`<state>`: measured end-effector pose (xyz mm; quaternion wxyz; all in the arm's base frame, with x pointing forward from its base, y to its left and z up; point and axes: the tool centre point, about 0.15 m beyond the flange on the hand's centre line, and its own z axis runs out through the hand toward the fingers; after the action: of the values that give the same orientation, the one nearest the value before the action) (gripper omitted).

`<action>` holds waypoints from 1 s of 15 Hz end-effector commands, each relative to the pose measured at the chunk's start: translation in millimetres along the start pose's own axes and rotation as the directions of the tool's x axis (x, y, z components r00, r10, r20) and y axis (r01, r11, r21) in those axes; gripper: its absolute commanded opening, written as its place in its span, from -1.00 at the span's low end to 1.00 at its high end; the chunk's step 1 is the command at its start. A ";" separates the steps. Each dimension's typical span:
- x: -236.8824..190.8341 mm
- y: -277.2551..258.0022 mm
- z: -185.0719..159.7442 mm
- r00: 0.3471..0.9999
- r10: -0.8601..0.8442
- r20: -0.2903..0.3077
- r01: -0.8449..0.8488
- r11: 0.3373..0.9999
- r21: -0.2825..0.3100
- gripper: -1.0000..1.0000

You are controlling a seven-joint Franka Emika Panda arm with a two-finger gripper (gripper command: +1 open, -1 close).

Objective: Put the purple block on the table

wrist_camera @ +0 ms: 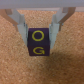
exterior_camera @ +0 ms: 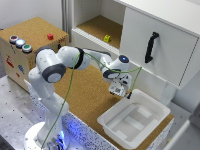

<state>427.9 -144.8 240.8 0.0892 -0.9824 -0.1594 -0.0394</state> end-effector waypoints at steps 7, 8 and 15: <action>27.9 -27.3 16.8 0.998 0.054 -0.031 -0.055 0.998 -0.036 1.00; 27.1 -27.8 10.9 0.998 0.055 -0.039 -0.057 0.997 -0.057 1.00; 27.1 -27.8 10.9 0.998 0.055 -0.039 -0.057 0.997 -0.057 1.00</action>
<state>454.4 -108.6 230.6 0.0831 -0.9864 -0.1360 -0.0407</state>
